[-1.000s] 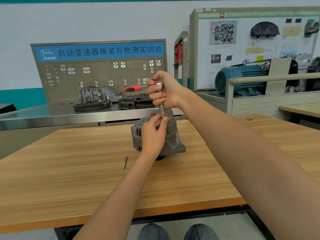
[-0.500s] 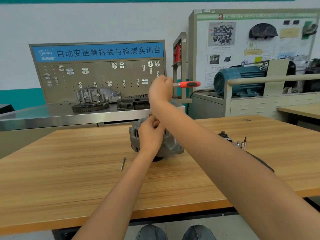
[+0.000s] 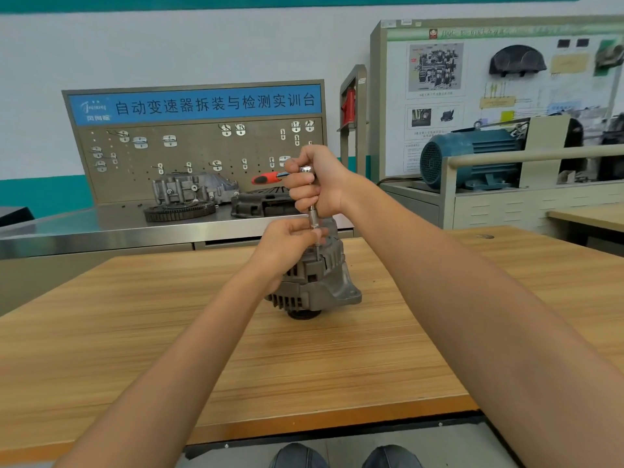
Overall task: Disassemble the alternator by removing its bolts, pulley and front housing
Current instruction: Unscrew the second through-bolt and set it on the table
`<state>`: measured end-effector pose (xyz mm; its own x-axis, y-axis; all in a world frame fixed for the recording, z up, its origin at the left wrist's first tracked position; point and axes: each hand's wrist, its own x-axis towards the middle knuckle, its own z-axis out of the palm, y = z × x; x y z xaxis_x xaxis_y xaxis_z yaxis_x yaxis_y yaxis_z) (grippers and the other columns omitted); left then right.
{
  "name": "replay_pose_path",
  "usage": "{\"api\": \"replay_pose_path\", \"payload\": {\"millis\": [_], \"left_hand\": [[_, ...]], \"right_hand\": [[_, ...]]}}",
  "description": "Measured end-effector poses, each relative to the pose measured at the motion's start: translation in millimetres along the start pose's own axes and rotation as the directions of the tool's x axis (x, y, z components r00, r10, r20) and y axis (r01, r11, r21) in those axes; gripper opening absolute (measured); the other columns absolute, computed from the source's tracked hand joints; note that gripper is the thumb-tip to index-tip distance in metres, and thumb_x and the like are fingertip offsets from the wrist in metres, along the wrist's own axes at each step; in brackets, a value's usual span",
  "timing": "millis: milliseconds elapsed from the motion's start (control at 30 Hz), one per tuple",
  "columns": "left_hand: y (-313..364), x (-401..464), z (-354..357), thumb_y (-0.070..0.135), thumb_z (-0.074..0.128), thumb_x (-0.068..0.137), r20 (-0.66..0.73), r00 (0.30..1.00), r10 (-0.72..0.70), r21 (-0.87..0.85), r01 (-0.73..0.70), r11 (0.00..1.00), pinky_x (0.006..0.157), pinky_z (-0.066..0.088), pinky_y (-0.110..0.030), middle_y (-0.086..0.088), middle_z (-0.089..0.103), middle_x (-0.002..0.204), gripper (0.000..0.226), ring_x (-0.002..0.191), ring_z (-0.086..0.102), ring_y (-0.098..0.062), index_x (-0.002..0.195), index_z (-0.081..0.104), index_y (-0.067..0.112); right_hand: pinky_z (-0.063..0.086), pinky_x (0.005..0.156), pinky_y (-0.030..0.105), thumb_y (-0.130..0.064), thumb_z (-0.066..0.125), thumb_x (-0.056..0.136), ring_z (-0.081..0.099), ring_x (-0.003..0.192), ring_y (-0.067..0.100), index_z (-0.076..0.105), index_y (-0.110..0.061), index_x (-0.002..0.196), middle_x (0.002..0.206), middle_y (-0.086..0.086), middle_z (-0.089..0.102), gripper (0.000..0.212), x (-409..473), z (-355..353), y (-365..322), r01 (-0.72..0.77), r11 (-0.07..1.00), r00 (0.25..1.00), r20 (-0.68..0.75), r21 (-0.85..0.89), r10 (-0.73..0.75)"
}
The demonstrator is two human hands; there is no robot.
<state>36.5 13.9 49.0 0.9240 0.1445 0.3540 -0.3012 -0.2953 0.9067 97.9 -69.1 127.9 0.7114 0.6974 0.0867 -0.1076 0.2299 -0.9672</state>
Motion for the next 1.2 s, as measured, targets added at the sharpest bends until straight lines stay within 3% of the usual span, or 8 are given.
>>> {"api": "replay_pose_path", "payload": {"millis": [300, 400, 500, 600, 733, 900, 1067, 1200], "left_hand": [[6.5, 3.7, -6.1, 0.013, 0.070, 0.083, -0.064, 0.998, -0.010, 0.100, 0.017, 0.995, 0.097, 0.048, -0.037, -0.007, 0.073, 0.095, 0.009, 0.095, 0.068, -0.024, 0.092, 0.072, 0.012], [9.2, 4.6, -0.5, 0.011, 0.074, 0.078, -0.194, 0.981, -0.011, 0.178, 0.046, 0.983, 0.090, 0.052, -0.037, -0.005, 0.072, 0.087, 0.004, 0.089, 0.068, -0.022, 0.080, 0.071, 0.013], [10.7, 4.8, 7.7, 0.006, 0.065, 0.081, -0.299, 0.949, 0.096, 0.360, 0.019, 0.933, 0.058, 0.046, -0.027, 0.004, 0.063, 0.067, 0.022, 0.074, 0.060, -0.017, 0.063, 0.061, 0.019], [11.8, 6.3, 10.2, 0.005, 0.060, 0.083, -0.252, 0.958, 0.137, 0.412, -0.022, 0.911, 0.059, 0.040, -0.027, 0.002, 0.059, 0.073, 0.005, 0.076, 0.055, -0.018, 0.085, 0.063, 0.009], [19.0, 10.6, -2.8, 0.016, 0.069, 0.084, -0.006, 1.000, 0.020, 0.334, -0.017, 0.943, 0.087, 0.048, -0.032, -0.007, 0.069, 0.094, 0.023, 0.093, 0.063, -0.021, 0.102, 0.065, 0.003], [19.2, 13.5, -12.6, 0.011, 0.062, 0.089, 0.117, 0.993, -0.017, 0.276, -0.016, 0.961, 0.104, 0.042, -0.037, -0.008, 0.073, 0.100, 0.017, 0.104, 0.065, -0.019, 0.102, 0.069, 0.003], [15.2, 11.8, -13.7, 0.006, 0.068, 0.084, 0.064, 0.998, -0.006, 0.193, -0.006, 0.981, 0.096, 0.050, -0.035, -0.010, 0.073, 0.092, 0.013, 0.091, 0.069, -0.017, 0.095, 0.070, 0.001], [15.7, 12.2, -7.6, 0.006, 0.075, 0.077, -0.106, 0.994, 0.014, 0.271, 0.015, 0.962, 0.086, 0.054, -0.036, -0.009, 0.066, 0.079, 0.010, 0.078, 0.064, -0.019, 0.077, 0.066, 0.000]], "right_hand": [[0.012, 0.033, 0.015, -0.016, 0.029, 0.088, 0.017, 0.031, 0.006, 0.037, -0.017, 0.066, 0.042, -0.007, 0.029, 0.023, 0.7, 7.1, 7.4, 0.148, 0.988, 0.959, -0.248, 0.035, -0.135], [0.021, 0.041, 0.023, -0.018, 0.032, 0.092, 0.023, 0.042, 0.010, 0.039, -0.016, 0.067, 0.053, -0.003, 0.033, 0.026, 5.4, 21.8, 16.2, 0.269, 0.956, 0.819, -0.495, -0.117, -0.291], [0.025, 0.050, 0.026, -0.021, 0.031, 0.096, 0.029, 0.051, 0.012, 0.037, -0.016, 0.065, 0.058, -0.003, 0.034, 0.032, 9.0, 28.7, 25.5, 0.384, 0.894, 0.636, -0.636, -0.230, -0.437], [0.024, 0.049, 0.027, -0.022, 0.029, 0.098, 0.029, 0.050, 0.012, 0.035, -0.017, 0.064, 0.058, -0.003, 0.033, 0.034, 8.0, 24.4, 26.9, 0.413, 0.875, 0.566, -0.681, -0.253, -0.464], [0.020, 0.038, 0.021, -0.019, 0.029, 0.094, 0.023, 0.041, 0.011, 0.037, -0.015, 0.067, 0.056, -0.001, 0.033, 0.028, 4.4, 12.5, 16.9, 0.339, 0.940, 0.744, -0.599, -0.046, -0.297], [0.015, 0.034, 0.015, -0.014, 0.029, 0.088, 0.020, 0.030, 0.007, 0.038, -0.016, 0.064, 0.041, -0.005, 0.035, 0.026, -1.0, -0.3, 9.4, 0.180, 0.977, 0.961, -0.234, 0.113, -0.149], [0.017, 0.036, 0.017, -0.015, 0.028, 0.088, 0.023, 0.032, 0.007, 0.040, -0.014, 0.065, 0.042, -0.006, 0.035, 0.025, -1.9, 5.2, 9.7, 0.154, 0.986, 0.983, -0.110, 0.059, -0.147], [0.019, 0.038, 0.019, -0.015, 0.034, 0.086, 0.024, 0.036, 0.008, 0.046, -0.013, 0.063, 0.044, -0.005, 0.037, 0.026, -0.3, 19.8, 18.5, 0.253, 0.967, 0.919, -0.315, 0.005, -0.238]]}}
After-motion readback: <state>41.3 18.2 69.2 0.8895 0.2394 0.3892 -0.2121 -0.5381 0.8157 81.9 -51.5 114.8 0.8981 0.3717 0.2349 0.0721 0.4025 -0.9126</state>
